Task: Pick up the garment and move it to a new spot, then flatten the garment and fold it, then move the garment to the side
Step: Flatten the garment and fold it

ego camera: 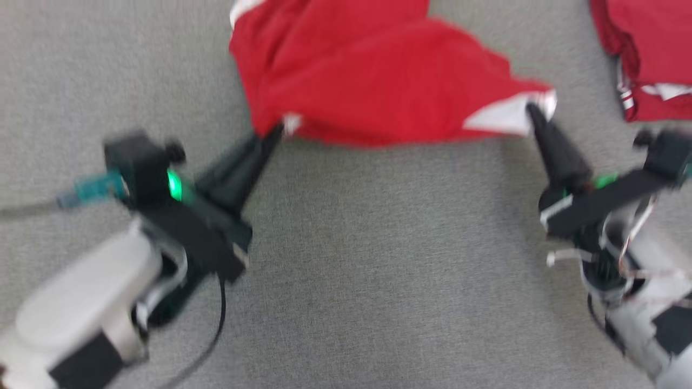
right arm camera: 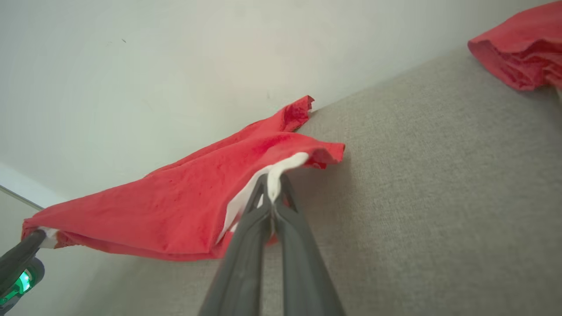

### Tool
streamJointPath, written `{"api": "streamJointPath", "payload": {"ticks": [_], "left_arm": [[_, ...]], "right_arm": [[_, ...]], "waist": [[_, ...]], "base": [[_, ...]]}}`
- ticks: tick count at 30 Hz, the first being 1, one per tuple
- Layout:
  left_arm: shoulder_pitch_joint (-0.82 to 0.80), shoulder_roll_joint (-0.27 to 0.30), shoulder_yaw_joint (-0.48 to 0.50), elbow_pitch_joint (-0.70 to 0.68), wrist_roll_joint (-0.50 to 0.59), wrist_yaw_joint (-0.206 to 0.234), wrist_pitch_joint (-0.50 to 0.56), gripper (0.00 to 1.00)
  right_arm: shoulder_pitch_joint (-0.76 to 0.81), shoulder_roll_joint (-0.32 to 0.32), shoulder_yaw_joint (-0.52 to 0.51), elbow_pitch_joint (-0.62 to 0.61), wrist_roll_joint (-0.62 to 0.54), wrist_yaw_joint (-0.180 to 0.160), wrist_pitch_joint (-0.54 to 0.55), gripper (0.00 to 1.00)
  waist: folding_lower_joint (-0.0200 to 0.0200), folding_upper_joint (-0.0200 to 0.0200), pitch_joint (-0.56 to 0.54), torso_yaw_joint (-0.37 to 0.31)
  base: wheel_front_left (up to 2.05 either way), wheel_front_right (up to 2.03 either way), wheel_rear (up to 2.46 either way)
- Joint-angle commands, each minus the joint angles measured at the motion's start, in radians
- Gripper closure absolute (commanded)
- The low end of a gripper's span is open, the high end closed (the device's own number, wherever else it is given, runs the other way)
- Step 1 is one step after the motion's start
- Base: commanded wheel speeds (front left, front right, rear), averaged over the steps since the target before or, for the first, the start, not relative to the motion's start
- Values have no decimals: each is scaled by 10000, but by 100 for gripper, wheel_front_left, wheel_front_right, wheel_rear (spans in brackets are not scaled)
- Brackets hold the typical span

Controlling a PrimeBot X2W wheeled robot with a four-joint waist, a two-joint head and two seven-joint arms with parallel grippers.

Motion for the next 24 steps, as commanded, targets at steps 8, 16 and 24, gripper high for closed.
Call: {"api": "streamJointPath", "payload": {"ticks": [8,16,24], "left_arm": [[2922,-10,237,-671,1192,69,-25,100],[5112,-145,752,-633,1920,131,-26,100],[6655,-230,1294,-587,2601,64,-26,100]], "right_arm": [[2861,181,-546,-632,149,-29,-84,100],[5543,469,-1429,-1305,-188,-29,8,100],[8155,1192,-2352,-2462,-661,-29,457,100]], "waist": [[4,2,-1385,-144],[4,2,-2195,-22],[4,2,-2672,140]], "base": [[0,0,0],[0,0,0],[0,0,0]]}}
